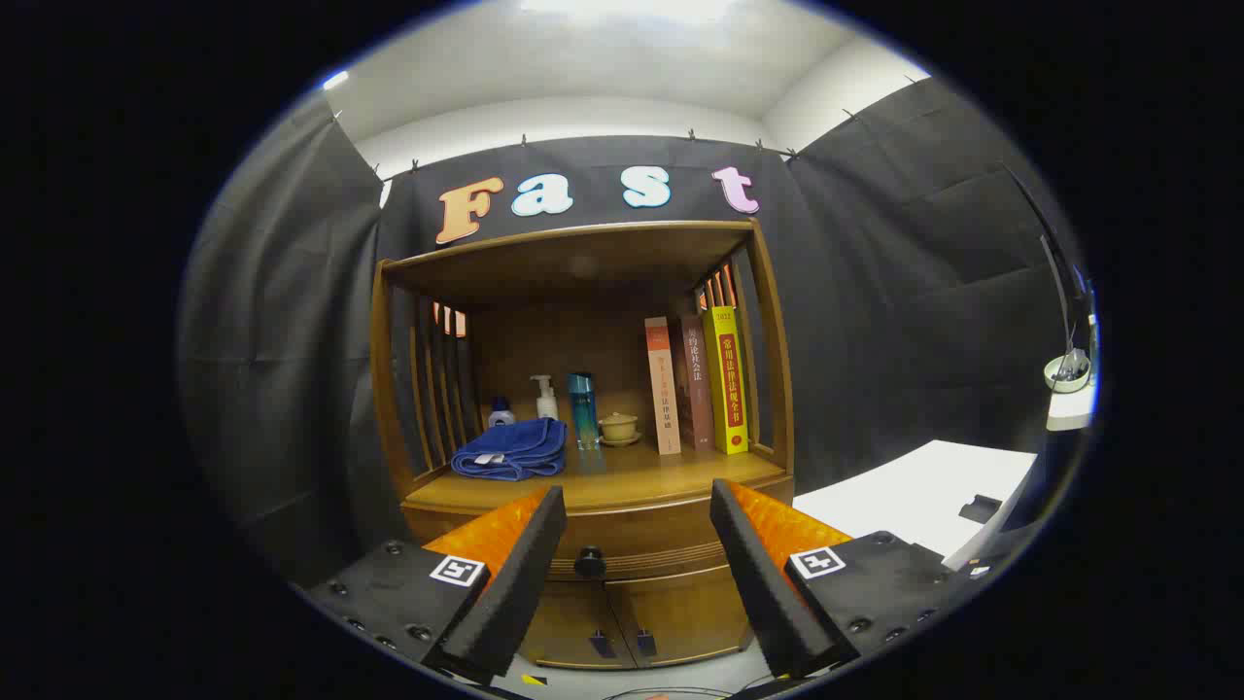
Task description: Pull open the drawer, take out the items inside it, and place them on the countertop above the cabinet.
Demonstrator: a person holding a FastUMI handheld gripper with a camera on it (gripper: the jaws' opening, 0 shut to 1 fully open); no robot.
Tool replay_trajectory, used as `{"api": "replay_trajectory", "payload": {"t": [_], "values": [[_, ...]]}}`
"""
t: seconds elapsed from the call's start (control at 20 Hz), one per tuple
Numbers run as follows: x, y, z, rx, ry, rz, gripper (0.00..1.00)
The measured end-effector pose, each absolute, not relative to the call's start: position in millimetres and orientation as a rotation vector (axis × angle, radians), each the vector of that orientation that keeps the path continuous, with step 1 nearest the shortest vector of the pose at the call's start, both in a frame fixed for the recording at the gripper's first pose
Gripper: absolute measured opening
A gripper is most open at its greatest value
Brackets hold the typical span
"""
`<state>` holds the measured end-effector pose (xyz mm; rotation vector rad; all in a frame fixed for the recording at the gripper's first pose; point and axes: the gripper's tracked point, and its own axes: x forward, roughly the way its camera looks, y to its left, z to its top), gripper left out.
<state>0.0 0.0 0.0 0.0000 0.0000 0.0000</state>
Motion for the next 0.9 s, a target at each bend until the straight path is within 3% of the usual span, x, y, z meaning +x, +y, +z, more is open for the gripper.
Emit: {"api": "replay_trajectory", "payload": {"t": [0.9], "values": [[-2, 14, -3, 0.000, 0.006, 0.025, 0.98]]}}
